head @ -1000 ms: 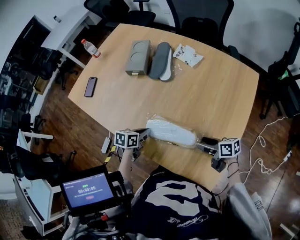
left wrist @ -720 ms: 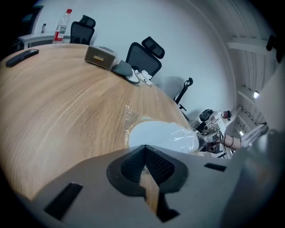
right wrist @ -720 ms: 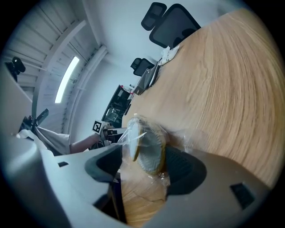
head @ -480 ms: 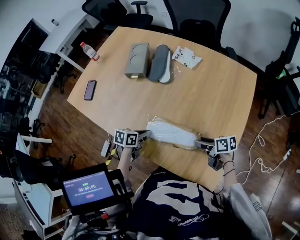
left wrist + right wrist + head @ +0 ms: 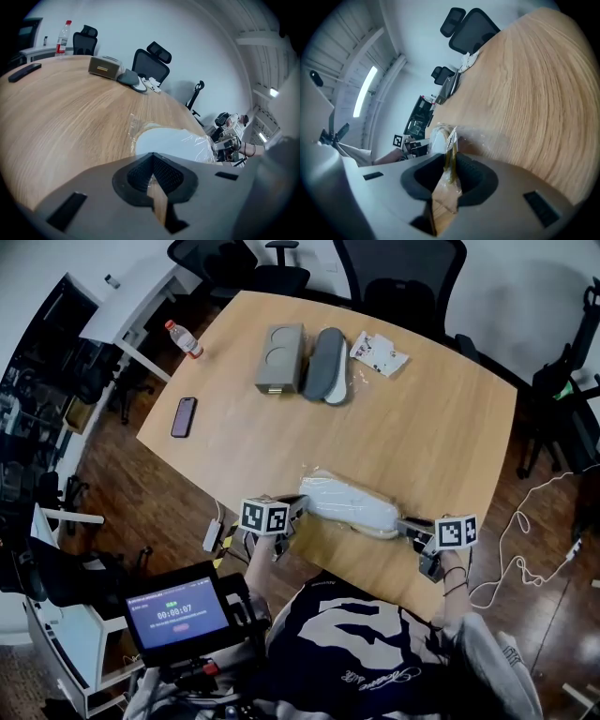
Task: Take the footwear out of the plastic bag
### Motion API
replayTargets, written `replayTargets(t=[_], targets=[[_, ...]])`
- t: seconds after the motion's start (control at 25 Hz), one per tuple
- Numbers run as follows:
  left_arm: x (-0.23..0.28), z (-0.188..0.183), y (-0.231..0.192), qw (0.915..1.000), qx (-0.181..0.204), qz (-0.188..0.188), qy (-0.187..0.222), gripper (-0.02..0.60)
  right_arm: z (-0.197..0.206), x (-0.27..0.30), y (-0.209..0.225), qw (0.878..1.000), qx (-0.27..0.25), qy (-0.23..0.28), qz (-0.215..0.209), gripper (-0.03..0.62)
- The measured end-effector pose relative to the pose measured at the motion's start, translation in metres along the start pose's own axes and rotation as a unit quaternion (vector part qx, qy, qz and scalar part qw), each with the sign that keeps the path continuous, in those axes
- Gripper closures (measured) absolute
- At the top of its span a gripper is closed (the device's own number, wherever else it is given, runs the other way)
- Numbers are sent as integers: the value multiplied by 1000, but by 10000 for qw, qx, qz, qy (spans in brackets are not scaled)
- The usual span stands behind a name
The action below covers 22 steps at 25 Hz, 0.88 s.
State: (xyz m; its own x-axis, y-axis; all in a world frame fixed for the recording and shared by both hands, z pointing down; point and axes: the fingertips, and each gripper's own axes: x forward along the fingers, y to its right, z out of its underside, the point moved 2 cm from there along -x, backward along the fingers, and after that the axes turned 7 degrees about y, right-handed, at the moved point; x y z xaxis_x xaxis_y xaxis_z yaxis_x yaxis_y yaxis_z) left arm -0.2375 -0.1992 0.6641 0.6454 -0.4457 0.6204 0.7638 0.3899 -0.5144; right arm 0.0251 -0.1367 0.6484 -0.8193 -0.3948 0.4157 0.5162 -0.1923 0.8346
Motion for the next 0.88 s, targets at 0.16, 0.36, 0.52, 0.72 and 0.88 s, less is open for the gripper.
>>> replayTargets(t=[0.16,0.36,0.52,0.72,0.88], targets=[[-3,0,1,9996,220,-125,122,577,0,-5,-12,9997,-202,111,46,524],[-5,-1,1,9987,339,-270,268,577,-5,-24,-14,9984,-495,117,258,526],[-7,-2,-7,9967,498,-567,281,577,-4,-52,-10,9965,-611,115,560,526],[0,3,-8,9902,986,-985,68,577,1,-82,-9,9922,-815,275,904,526],[-1,2,-7,9810,1200,-1497,270,577,-1,-96,-14,9859,-1006,417,1270,526]])
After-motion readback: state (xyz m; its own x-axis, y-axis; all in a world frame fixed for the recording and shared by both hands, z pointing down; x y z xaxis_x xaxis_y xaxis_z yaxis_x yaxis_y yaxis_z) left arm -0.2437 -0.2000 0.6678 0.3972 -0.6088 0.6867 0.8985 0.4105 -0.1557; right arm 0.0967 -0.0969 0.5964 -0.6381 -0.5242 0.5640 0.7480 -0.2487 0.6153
